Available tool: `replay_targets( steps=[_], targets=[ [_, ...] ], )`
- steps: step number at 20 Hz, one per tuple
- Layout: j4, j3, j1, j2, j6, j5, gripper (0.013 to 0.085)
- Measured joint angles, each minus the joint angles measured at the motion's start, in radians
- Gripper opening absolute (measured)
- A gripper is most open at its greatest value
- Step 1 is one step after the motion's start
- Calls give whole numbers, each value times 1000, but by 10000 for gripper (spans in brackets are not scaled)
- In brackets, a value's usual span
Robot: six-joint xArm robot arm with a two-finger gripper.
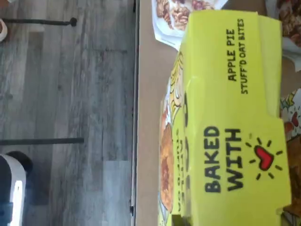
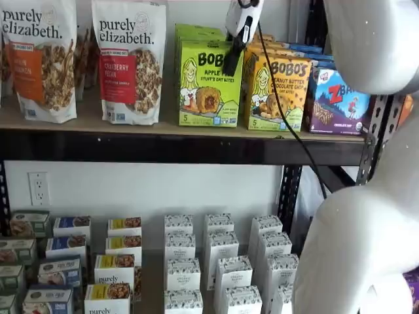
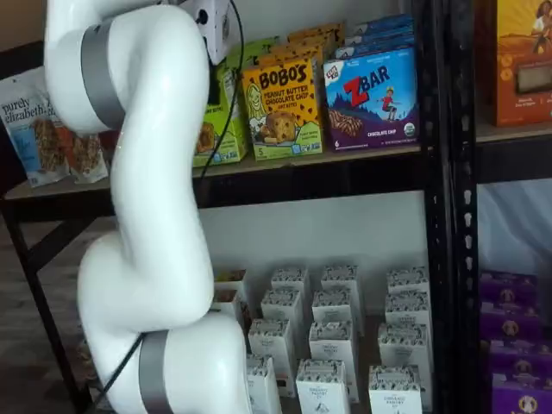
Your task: Pick the green box on the top shelf, the fourth from the left
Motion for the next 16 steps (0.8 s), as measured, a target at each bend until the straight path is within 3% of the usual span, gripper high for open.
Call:
replay_targets(
  steps=[16],
  targets=[
    [-6,30,17,-76,26,83,290]
  ],
)
